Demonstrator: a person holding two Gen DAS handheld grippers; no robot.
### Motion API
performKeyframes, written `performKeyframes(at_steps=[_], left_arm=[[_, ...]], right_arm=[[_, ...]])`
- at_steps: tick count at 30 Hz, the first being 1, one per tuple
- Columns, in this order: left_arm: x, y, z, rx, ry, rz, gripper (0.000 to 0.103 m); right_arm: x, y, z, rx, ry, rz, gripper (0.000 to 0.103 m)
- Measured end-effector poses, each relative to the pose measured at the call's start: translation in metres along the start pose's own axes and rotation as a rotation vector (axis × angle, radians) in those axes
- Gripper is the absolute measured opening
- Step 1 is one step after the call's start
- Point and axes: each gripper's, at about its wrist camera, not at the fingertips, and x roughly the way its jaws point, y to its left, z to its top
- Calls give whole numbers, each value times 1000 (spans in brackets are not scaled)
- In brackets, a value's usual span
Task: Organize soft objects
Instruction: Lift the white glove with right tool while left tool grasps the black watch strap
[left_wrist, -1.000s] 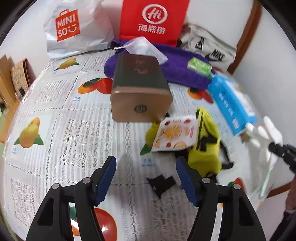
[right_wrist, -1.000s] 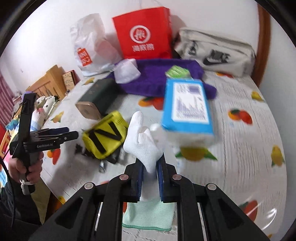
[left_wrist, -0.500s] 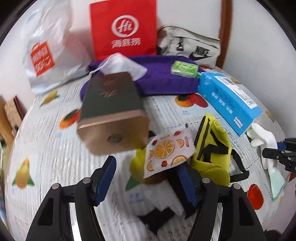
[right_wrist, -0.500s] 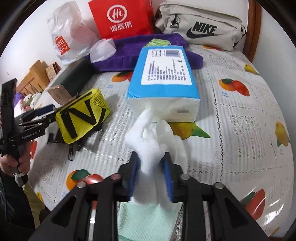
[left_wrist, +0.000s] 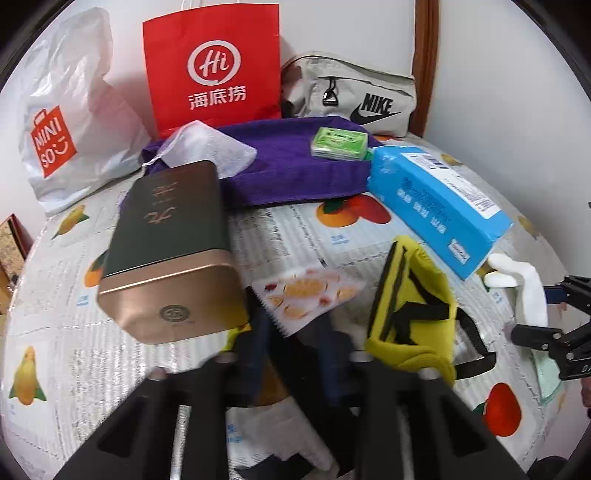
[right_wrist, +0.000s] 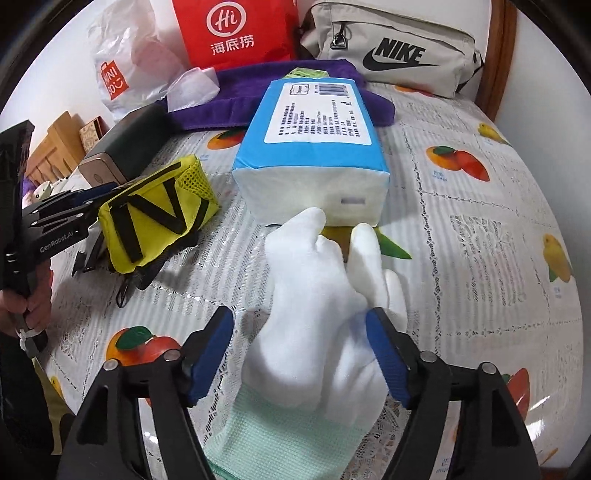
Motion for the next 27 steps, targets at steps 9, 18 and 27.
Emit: performKeyframes(at_steps=[9,18,27], left_arm=[[-13,6,-8,-56,10,-18,7],[-5,18,-15,-186,106,-8,14],[5,18,-6,-258,145,-16,49]], right_arm=[[-4,-2,-4,-11,-26,-49,47],[-15,-2,-7,-17,-51,-35,57],[-13,-15,-15,41,-38,-35,73]])
